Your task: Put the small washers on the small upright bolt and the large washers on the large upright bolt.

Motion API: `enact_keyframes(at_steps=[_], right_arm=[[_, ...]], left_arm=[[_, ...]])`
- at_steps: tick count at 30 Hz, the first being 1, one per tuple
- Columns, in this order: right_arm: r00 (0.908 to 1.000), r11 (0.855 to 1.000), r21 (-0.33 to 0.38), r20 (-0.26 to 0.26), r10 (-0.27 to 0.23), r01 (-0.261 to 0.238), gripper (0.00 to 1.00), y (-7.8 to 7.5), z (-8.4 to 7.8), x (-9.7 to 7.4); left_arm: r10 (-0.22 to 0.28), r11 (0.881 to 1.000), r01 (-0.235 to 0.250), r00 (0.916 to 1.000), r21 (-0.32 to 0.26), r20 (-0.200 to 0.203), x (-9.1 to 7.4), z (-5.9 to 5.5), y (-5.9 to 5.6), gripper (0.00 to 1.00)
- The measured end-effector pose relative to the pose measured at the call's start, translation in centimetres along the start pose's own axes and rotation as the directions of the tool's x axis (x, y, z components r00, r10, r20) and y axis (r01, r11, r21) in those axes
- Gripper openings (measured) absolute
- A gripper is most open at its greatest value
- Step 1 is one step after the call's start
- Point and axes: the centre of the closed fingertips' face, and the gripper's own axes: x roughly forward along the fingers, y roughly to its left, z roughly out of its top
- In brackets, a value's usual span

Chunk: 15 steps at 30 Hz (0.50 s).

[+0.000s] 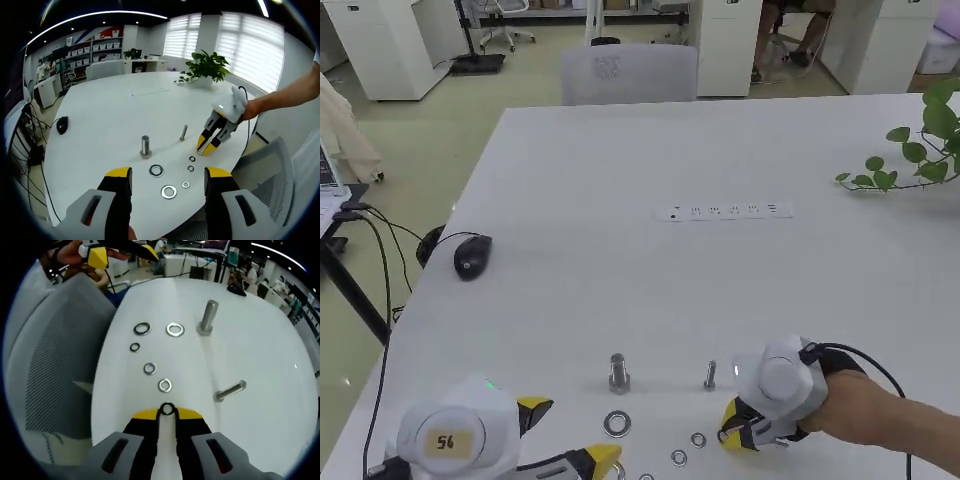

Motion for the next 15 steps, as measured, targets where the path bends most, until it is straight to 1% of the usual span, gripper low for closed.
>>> enact_keyframes(at_steps=[4, 8, 11, 15], right_arm=[[0.9993, 0.999, 0.025, 0.025, -0.026, 0.026, 0.13, -0.9, 0.7, -1.1], [0.9965, 0.996, 0.060, 0.048, -0.068, 0.065, 0.13, -2.2, 1.5, -2.6], [0.9940, 0.994, 0.061, 0.051, -0.096, 0.093, 0.13, -3.4, 2.2, -3.8], [0.9924, 0.993, 0.041, 0.045, -0.115, 0.113, 0.13, -4.7, 2.9, -4.9]], left_arm=[[0.002, 1.000, -0.002, 1.0000, -0.007, -0.001, -0.1, -0.3, 0.1, 0.58], [0.005, 1.000, -0.005, 1.0000, -0.011, 0.001, -0.3, -0.4, 0.2, 0.58], [0.009, 1.000, -0.009, 1.0000, -0.016, 0.003, -0.4, -0.5, 0.3, 0.58], [0.009, 1.000, -0.009, 0.9999, -0.022, 0.011, -0.4, -0.4, 0.4, 0.58]])
